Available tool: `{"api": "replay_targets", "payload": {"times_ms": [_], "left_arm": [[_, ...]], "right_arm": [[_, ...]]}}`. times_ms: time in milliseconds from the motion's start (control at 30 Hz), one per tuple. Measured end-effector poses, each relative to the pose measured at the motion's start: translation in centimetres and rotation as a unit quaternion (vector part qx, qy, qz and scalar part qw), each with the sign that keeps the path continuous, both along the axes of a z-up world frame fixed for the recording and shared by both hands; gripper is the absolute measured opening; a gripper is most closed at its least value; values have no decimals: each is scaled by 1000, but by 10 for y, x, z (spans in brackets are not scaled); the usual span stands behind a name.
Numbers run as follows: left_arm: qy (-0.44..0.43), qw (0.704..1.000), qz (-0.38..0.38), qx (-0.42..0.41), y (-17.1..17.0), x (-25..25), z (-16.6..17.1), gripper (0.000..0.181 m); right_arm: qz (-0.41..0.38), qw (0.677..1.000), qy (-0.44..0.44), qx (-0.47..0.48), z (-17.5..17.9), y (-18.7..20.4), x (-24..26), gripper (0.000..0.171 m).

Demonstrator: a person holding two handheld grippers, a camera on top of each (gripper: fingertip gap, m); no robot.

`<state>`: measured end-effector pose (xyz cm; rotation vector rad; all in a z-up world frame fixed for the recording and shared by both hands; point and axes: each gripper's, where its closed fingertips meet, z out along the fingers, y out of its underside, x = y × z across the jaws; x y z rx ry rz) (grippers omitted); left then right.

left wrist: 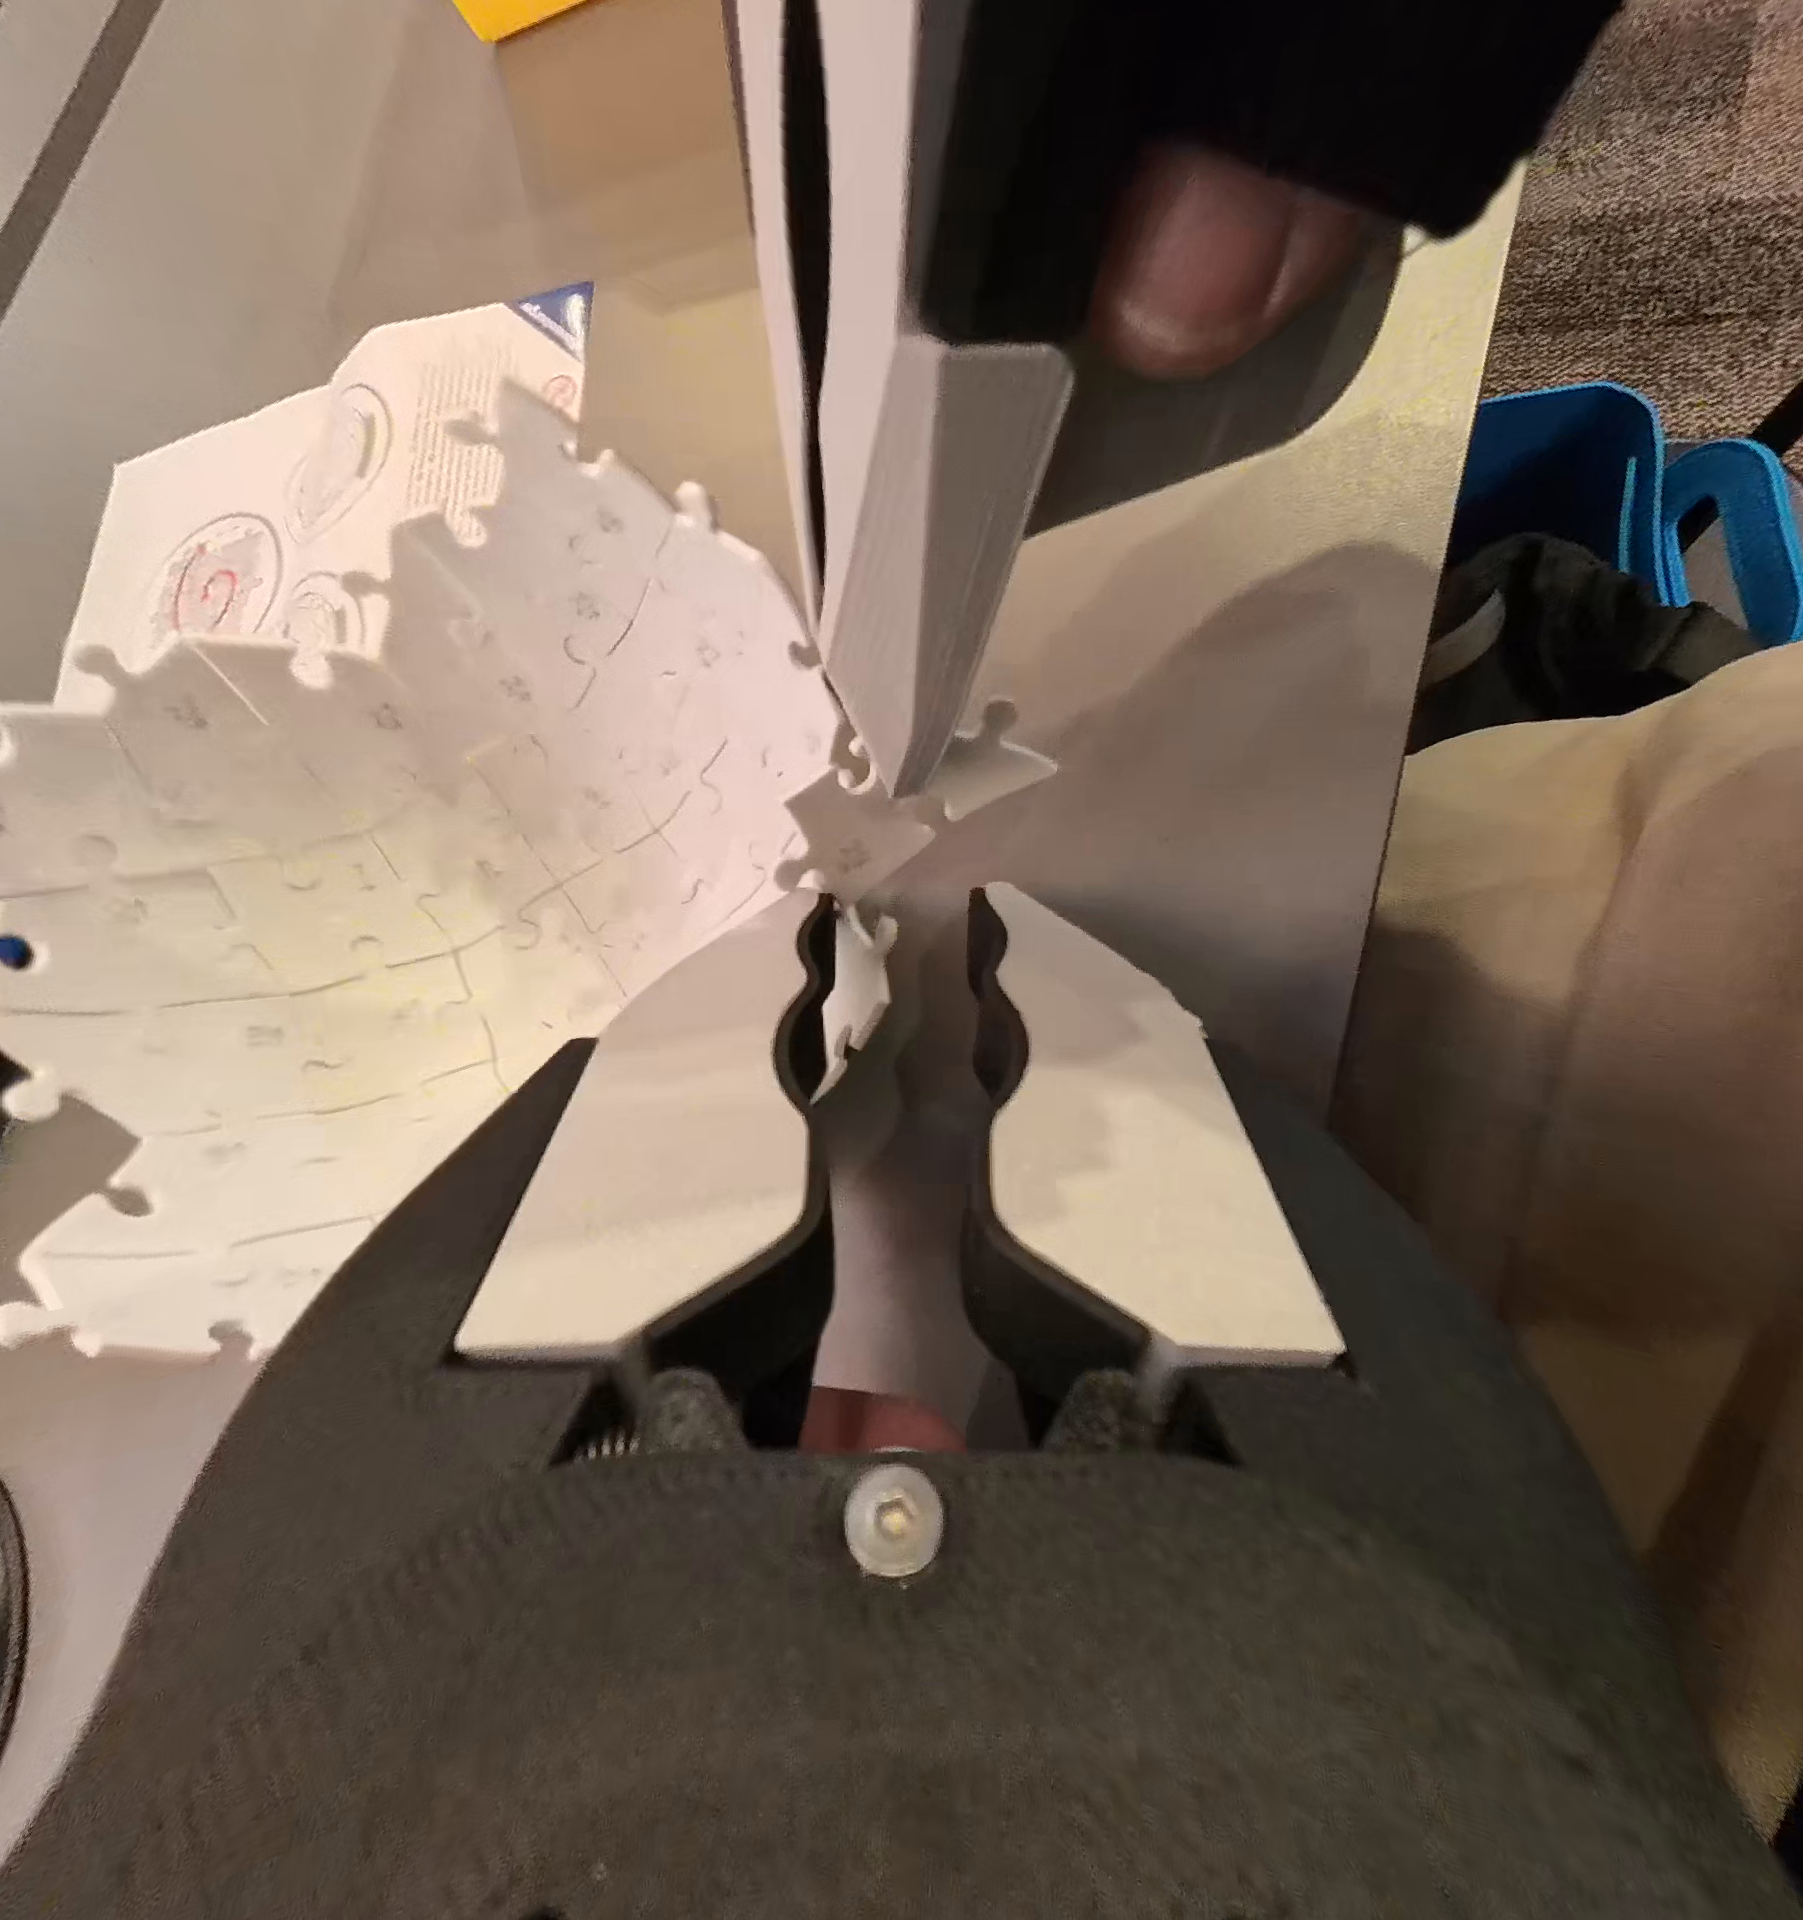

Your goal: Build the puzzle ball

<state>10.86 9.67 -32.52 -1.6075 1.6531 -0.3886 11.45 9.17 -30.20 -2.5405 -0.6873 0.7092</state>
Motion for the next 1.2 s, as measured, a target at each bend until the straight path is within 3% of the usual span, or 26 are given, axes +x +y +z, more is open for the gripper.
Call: {"api": "replay_targets", "payload": {"times_ms": [467,633,767,1200], "left_arm": [[-71,996,44,1,17,-8,24,44],[-56,997,47,18,20,-17,25,28],[6,998,38,58,21,-22,13,11],[109,987,-25,117,12,-18,-6,11]], "right_arm": [[-25,1000,-12,7,-9,4,2,0],[-25,1000,-7,10,-8,2,2,0],[-24,1000,-3,11,-7,2,0,0],[-22,1000,8,-18,-7,-9,-5,0]]}}
